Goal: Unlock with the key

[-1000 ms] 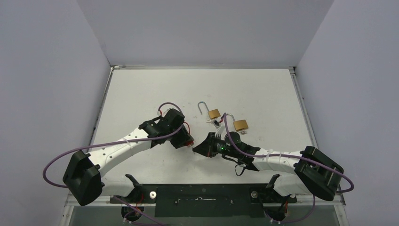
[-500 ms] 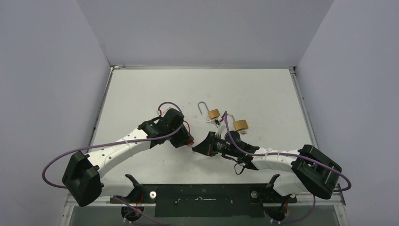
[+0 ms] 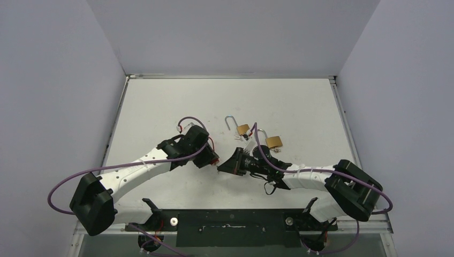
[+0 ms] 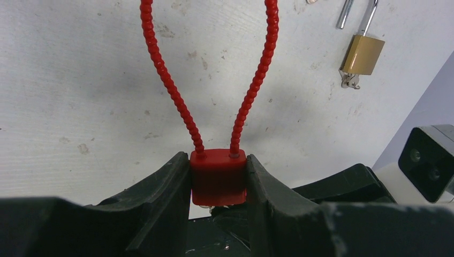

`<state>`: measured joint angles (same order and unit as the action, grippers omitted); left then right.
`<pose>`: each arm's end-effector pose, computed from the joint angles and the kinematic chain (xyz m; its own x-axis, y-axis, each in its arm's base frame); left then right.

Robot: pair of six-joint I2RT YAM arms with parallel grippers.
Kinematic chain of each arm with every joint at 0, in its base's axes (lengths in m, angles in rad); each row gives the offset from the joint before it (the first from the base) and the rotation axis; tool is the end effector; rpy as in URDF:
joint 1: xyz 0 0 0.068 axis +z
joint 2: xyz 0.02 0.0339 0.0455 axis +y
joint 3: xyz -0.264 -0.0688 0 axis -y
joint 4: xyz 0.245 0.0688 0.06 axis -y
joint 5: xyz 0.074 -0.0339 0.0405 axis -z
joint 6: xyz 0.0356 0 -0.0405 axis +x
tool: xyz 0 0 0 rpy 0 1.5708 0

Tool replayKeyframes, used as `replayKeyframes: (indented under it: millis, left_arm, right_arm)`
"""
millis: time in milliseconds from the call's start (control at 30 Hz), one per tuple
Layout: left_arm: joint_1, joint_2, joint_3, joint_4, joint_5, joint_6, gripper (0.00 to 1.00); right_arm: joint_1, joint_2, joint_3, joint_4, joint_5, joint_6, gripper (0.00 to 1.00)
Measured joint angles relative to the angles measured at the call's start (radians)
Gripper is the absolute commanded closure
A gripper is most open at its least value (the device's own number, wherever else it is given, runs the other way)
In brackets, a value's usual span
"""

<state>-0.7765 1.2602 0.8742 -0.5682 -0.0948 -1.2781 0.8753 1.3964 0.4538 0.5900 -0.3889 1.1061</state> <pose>0.1822 -0.1743 0.2389 -0.7985 -0.5517 -0.2408 -0.3672 0.7634 -0.5314 0.1608 0.2137 0.1736 -0.9381 0.1670 -0.3035 -0.2227 0.3803 0.8976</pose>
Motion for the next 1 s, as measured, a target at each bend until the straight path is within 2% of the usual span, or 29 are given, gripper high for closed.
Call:
replayKeyframes:
  millis: [233, 1000]
  left_arm:
    - [-0.002, 0.0, -0.018, 0.011, -0.019, -0.007, 1.0]
    - [-0.003, 0.0, -0.048, 0.035, -0.098, -0.031, 1.0]
  right_arm:
    - [-0.005, 0.034, 0.026, -0.021, -0.018, 0.044, 1.0]
    - [-0.006, 0.089, 0.214, -0.316, -0.024, 0.058, 1.0]
